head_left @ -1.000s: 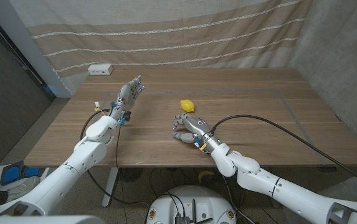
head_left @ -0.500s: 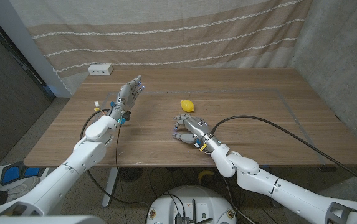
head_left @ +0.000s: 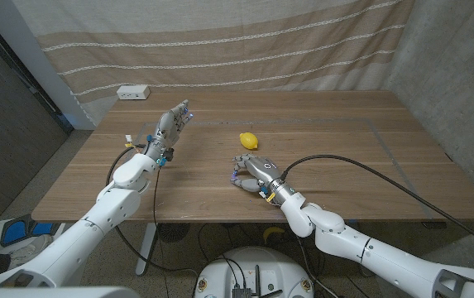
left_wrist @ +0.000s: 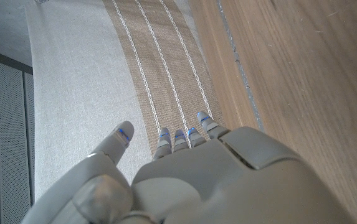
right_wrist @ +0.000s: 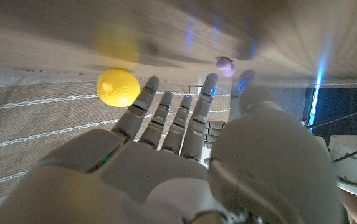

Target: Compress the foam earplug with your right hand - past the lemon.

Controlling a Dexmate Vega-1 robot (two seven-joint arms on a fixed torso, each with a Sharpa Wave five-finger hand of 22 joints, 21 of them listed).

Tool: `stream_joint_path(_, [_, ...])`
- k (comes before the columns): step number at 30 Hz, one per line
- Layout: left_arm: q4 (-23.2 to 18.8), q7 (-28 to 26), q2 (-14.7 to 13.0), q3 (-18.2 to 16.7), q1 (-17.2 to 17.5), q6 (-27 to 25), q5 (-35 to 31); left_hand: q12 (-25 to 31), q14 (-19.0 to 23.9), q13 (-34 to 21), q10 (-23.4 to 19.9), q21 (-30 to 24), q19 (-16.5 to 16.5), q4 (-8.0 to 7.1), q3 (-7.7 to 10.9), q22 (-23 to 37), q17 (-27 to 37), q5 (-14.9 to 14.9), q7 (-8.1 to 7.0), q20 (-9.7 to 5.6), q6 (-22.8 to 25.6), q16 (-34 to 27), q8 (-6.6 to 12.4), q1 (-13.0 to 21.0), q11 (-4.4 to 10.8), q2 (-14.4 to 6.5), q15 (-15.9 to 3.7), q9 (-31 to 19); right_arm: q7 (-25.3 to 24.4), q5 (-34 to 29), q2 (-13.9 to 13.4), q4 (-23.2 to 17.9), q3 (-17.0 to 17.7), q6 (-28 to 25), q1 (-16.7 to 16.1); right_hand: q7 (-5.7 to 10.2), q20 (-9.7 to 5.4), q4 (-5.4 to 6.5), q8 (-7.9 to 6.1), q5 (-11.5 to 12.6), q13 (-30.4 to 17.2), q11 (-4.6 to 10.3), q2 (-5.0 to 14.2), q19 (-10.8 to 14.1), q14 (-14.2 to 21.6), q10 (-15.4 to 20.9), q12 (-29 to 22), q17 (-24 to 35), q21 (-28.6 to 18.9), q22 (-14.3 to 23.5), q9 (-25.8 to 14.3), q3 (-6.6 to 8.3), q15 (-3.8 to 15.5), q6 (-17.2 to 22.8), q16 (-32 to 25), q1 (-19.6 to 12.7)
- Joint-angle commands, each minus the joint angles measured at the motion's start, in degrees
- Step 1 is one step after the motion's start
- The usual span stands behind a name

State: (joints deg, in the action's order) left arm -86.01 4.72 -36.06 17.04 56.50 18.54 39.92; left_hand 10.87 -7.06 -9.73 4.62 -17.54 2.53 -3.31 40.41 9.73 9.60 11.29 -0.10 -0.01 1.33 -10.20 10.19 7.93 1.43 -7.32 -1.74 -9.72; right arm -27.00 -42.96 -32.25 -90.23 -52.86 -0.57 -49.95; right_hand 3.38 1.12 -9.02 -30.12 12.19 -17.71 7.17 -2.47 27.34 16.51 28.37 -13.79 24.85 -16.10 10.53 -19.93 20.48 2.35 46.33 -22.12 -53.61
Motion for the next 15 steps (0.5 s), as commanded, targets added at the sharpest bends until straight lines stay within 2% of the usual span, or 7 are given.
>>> stream_joint_path(1, [-1.2,-0.5,-0.4,-0.2,0.8,-0.2,-0.1,0.0,0.0,-0.3,0.1,0.1,0.0,-0.19,0.17,0.2,0.1,0.5,-0.05,0.11,0.4,-0.1,0.13,-0.6,-0.08,-3.1,-0.23,-0.2,-0.2,-0.1,0.1,0.8,-0.4,-0.5,0.0,-0.01,-0.15,0.01,-0.71,-0.2,-0.3,0.22,0.13,0.4,0.5,0.7,-0.5,0.2,-0.1,0.3,0.0,-0.20,7.08,1.1,-0.4,-0.9])
stream_joint_path(3, [-1.4,-0.6,-0.5,-0.2,0.9,-0.2,-0.1,0.0,0.0,-0.3,0.0,0.2,-0.1,-0.17,0.16,0.2,0.1,0.5,-0.03,0.10,0.4,-0.1,0.12,-0.6,-0.07,-3.1,-0.25,-0.2,-0.5,0.0,0.2,1.2,-0.5,-0.2,0.1,0.10,-0.19,-0.04,-1.08,-0.2,-0.3,0.42,0.24,0.4,0.6,1.0,-0.5,0.2,0.0,0.3,0.1,-0.25,7.07,1.8,-0.4,-1.2])
stream_joint_path(5, [-1.5,-0.5,-0.6,-0.2,1.0,0.0,-0.4,0.0,0.0,-0.3,0.0,0.2,-0.1,-0.17,0.15,0.2,0.1,0.5,-0.06,0.07,0.4,-0.1,0.12,-0.6,-0.06,-3.1,-0.29,-0.2,-1.3,-0.2,0.4,1.7,-0.6,-0.1,0.1,0.43,-0.40,-0.02,-2.36,-0.3,-0.5,0.93,0.70,0.8,0.9,2.2,-0.9,0.2,-0.1,0.3,0.3,-0.39,7.34,4.6,-0.6,-1.7])
stream_joint_path(8, [-1.9,-0.9,-0.6,-0.3,1.3,-0.2,-0.2,0.0,0.0,-0.3,0.0,0.3,-0.1,-0.16,0.12,0.2,0.1,0.5,-0.07,0.09,0.4,-0.1,0.11,-0.6,0.00,-3.1,-0.28,-0.2,-2.1,-0.2,0.5,2.2,-0.7,0.2,0.2,0.21,-0.79,0.09,-3.11,-0.4,-0.6,1.25,1.44,1.4,1.6,2.9,-1.1,0.3,-0.2,0.3,0.6,-0.40,8.01,6.2,-1.0,-2.1])
stream_joint_path(11, [-2.1,-0.9,-0.7,-0.4,1.5,-0.1,-0.2,0.0,0.0,-0.3,0.0,0.4,-0.1,-0.15,0.11,0.2,0.1,0.5,-0.09,0.08,0.3,-0.1,0.11,-0.7,0.03,-3.0,-0.29,-0.2,-2.5,-0.2,0.6,2.6,-0.8,0.3,0.3,0.99,-1.00,0.06,-3.93,-0.7,-0.7,1.54,1.99,1.7,2.2,3.7,-1.3,0.5,-0.3,0.4,0.9,-0.52,8.41,8.1,-1.5,-2.7])
stream_joint_path(15, [-2.3,-1.1,-0.7,-0.5,1.8,0.1,-0.2,0.0,0.0,-0.3,0.0,0.5,-0.2,-0.14,0.11,0.2,0.1,0.5,-0.09,0.07,0.4,-0.1,0.11,-0.7,-0.01,-3.0,-0.28,-0.2,-2.4,-0.4,0.8,3.2,-1.1,0.0,0.7,0.40,-1.45,-0.26,-5.27,-1.0,-0.9,2.11,2.87,1.9,2.5,4.7,-1.5,0.9,-0.3,0.4,1.4,-0.41,8.93,11.2,-1.9,-4.0])
